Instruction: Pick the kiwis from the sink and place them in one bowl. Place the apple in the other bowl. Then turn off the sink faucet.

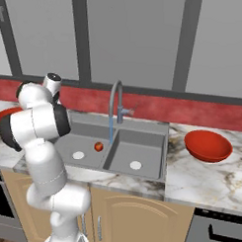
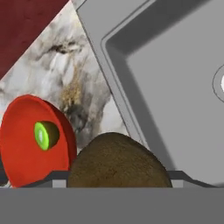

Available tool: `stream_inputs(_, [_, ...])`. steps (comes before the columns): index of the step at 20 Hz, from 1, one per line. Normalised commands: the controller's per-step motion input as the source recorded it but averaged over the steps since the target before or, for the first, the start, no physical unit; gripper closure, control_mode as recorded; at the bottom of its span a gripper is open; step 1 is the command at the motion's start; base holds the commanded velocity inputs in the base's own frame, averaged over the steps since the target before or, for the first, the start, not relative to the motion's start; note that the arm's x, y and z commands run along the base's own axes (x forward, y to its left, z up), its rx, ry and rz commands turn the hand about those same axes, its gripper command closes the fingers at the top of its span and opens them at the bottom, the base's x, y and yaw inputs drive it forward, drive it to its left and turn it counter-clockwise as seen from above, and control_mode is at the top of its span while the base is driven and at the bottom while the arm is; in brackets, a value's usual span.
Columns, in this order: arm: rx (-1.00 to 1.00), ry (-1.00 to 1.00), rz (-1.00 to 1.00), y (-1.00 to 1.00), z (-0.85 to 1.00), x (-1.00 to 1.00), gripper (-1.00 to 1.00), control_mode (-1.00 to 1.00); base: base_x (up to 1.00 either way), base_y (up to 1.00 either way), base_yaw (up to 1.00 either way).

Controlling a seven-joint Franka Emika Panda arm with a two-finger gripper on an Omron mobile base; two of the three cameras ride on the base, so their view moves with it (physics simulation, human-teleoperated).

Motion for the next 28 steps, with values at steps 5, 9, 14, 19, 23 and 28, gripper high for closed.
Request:
stream_inputs(5, [-0.01, 0.07, 0.00, 0.94, -0.03, 0.31, 1.00, -1.00, 0.00, 0.00, 0.00])
stream_inputs(9, [-0.01, 0.02, 0.00, 0.77, -0.17, 0.34, 1.00, -1.00, 0.00, 0.00, 0.00])
stream_inputs(14, [-0.05, 0.00, 0.00, 0.66, -0.30, 0.37, 1.00, -1.00, 0.00, 0.00, 0.00])
stream_inputs(19, [-0.05, 0.01, -0.01, 0.59, -0.25, 0.33, 1.00, -1.00, 0.00, 0.00, 0.00])
stream_inputs(23, [-0.04, 0.06, -0.01, 0.48, -0.31, 0.29, 1.00, -1.00, 0.00, 0.00, 0.00])
stream_inputs(28, [-0.01, 0.10, 0.00, 0.23, -0.42, 0.22, 1.00, -1.00, 0.00, 0.00, 0.00])
